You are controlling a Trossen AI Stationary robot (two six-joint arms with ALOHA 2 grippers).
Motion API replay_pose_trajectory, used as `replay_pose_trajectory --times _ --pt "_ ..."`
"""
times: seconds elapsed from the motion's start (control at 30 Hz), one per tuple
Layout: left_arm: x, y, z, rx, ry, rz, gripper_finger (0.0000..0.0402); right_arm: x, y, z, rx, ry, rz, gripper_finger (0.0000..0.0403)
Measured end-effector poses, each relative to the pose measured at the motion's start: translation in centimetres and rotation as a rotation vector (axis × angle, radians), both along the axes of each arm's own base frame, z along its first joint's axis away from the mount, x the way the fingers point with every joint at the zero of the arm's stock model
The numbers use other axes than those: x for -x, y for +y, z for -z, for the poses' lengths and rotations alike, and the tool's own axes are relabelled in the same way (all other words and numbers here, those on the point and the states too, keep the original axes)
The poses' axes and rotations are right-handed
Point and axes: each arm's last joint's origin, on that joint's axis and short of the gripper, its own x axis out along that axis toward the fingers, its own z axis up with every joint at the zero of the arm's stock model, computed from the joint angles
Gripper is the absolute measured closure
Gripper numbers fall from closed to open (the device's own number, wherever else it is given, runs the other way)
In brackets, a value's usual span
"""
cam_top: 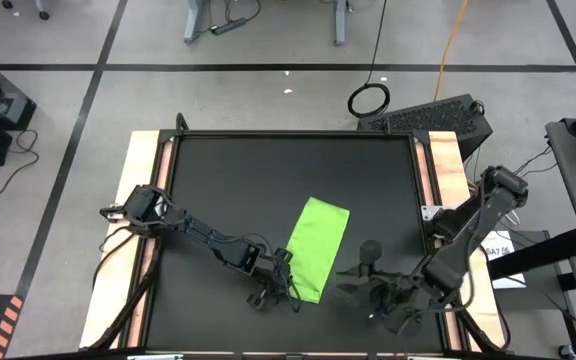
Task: Roll towel into tight, uniform cylinder
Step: Roll the green towel
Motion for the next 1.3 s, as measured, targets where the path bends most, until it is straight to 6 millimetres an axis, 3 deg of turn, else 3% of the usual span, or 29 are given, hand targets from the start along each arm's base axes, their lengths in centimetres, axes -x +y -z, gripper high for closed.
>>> replay_pose_trajectory --times 0.23,0.5,0.83,1.07,1.3 --pt "-0.3 1.1 0.1 0.023 0.011 -0.03 0.0391 4.2 -2.5 -0.8 -0.014 -0.072 0.06 0.0273" --pt "-1.0 3.3 0.1 0.058 0.013 -0.051 0.0391 7.9 -5.2 4.0 -0.2 -0.222 0.062 0.0273" --pt "-2.4 7.0 -0.2 0.14 -0.046 -0.151 0.0391 8.6 -7.1 10.0 -0.283 -0.368 0.043 0.0273" --pt "-3.4 9.8 -0.4 0.181 -0.114 -0.26 0.0391 8.9 -8.6 12.4 -0.334 -0.386 0.066 0.0273" --pt "-4.1 12.3 0.3 0.331 -0.123 -0.299 0.0391 8.2 -9.1 14.2 -0.299 -0.335 0.087 0.0273"
